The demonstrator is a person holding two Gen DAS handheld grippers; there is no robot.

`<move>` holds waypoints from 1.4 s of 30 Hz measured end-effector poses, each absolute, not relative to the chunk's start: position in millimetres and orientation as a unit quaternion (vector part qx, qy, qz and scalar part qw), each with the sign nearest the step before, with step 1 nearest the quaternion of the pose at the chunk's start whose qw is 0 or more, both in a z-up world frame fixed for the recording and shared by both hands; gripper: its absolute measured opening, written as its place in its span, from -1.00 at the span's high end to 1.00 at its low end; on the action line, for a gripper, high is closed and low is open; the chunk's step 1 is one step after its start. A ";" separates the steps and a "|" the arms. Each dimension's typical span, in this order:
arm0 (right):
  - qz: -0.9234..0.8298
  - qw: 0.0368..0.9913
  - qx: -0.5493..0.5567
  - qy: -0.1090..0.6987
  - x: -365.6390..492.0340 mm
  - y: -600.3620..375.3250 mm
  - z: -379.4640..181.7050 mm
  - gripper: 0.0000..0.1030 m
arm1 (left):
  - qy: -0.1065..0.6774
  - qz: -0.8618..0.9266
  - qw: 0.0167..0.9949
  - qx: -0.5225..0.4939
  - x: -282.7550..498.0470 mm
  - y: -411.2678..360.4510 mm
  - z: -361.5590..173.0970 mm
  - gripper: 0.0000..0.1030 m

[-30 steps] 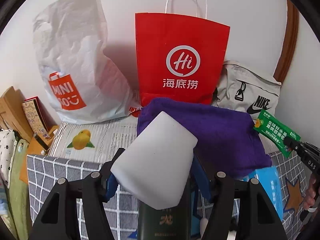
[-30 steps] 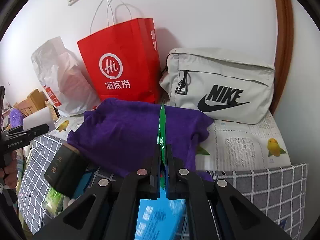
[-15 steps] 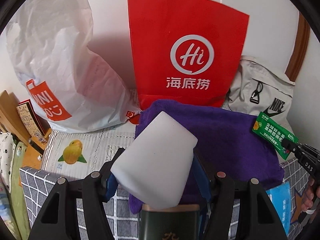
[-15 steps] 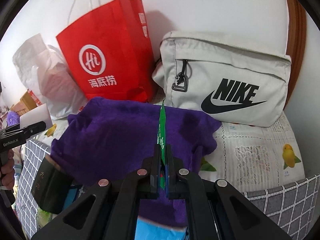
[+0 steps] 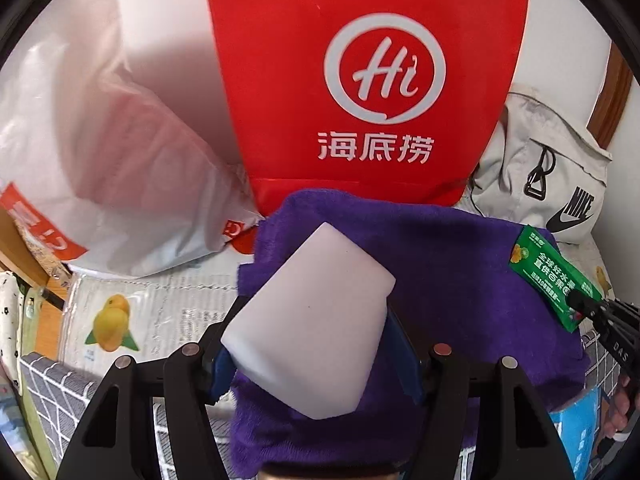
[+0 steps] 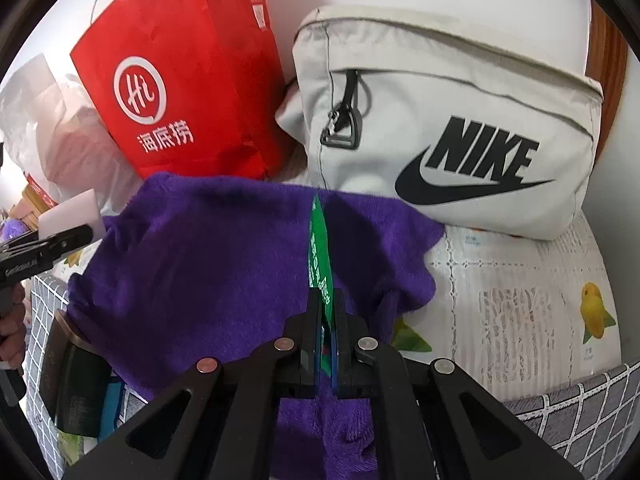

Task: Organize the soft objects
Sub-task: 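Carry the green sachet in the right tool while the left tool carries the sponge to the purple towel, then open the right tool over the purple towel while the left tool releases the sponge there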

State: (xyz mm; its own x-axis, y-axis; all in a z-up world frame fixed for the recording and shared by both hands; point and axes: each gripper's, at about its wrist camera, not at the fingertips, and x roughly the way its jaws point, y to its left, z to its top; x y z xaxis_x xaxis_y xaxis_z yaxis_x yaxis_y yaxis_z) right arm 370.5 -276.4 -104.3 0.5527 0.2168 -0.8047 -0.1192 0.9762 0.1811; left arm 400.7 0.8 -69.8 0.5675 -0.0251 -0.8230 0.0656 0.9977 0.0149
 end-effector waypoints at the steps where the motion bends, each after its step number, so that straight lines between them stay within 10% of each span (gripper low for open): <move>1: 0.099 0.878 0.054 0.465 370.1 -276.5 -105.5 0.85 | 0.467 -0.026 0.884 0.024 404.4 -1.3 -71.7 -0.23; 12: 0.099 0.882 0.036 0.460 365.2 -276.9 -109.5 0.35 | 0.495 -0.031 0.868 0.032 444.7 -18.8 -93.7 -0.24; 42: 0.108 0.894 0.036 0.432 345.4 -274.2 -77.9 0.18 | 0.503 -0.012 0.863 0.037 431.3 -19.1 -80.8 -0.55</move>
State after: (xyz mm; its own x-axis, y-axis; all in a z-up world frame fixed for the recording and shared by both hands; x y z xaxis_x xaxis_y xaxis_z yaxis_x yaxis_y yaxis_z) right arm 345.4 -274.2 -77.9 0.6028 0.2237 -0.7659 -0.1611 0.9743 0.1577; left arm 431.3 -19.1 -80.8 0.4929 0.0159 -0.8700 0.0589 0.9969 0.0516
